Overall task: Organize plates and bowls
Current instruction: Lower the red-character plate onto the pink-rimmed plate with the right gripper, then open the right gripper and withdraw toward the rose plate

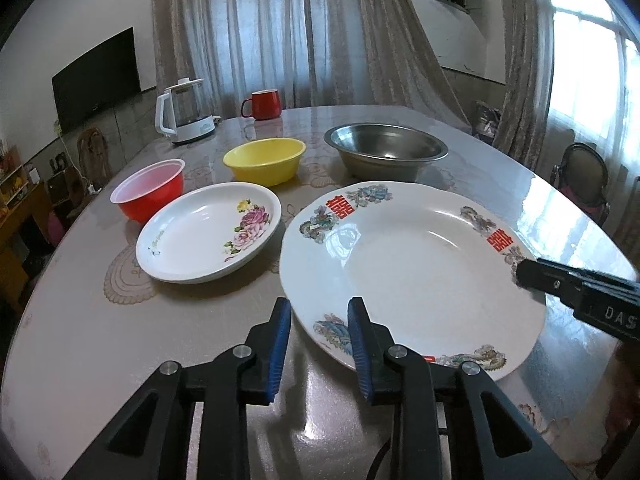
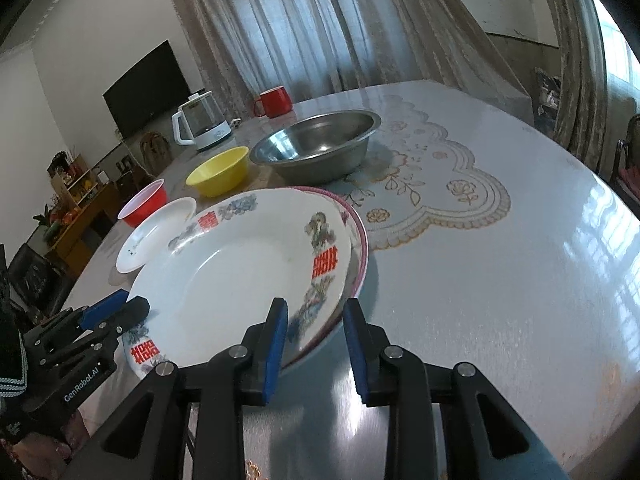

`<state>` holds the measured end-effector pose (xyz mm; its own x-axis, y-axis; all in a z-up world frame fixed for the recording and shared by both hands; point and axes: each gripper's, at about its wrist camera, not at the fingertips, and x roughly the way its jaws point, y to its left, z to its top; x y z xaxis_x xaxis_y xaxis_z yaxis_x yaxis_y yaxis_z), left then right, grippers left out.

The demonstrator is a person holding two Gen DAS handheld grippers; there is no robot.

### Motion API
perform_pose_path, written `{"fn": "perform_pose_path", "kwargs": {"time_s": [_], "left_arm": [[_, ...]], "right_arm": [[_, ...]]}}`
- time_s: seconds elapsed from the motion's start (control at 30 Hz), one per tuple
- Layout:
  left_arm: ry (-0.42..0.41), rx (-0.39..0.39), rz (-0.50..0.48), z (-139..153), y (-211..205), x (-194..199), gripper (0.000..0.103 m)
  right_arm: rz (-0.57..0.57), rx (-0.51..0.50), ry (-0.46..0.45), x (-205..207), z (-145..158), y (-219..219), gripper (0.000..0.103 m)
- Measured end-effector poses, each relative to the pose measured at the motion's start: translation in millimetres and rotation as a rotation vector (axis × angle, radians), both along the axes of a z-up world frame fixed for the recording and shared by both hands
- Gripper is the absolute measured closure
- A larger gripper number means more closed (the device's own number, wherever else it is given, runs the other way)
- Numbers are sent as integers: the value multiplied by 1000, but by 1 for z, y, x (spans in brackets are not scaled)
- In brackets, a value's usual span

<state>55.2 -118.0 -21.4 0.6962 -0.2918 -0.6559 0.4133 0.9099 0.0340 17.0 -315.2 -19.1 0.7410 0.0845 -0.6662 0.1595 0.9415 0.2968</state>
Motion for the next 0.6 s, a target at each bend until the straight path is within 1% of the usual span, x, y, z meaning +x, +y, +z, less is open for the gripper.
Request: {"fn": "perform_pose_path", "kwargs": {"time_s": [0.07, 0.2, 0.47, 0.6], "left_arm": [[4, -6, 3, 0, 0, 3, 75], [2, 5, 2, 0, -5, 6, 76], [-7, 23, 9, -2, -12, 14, 76], [15, 1, 9, -1, -8, 16, 75]], "right_arm": [[2, 5, -10, -3, 0, 2, 78], [-7, -28, -19, -6, 2, 6, 79], [-17, 2, -19, -1, 0, -3, 79], [-16, 28, -10, 0, -1, -5, 78]]}}
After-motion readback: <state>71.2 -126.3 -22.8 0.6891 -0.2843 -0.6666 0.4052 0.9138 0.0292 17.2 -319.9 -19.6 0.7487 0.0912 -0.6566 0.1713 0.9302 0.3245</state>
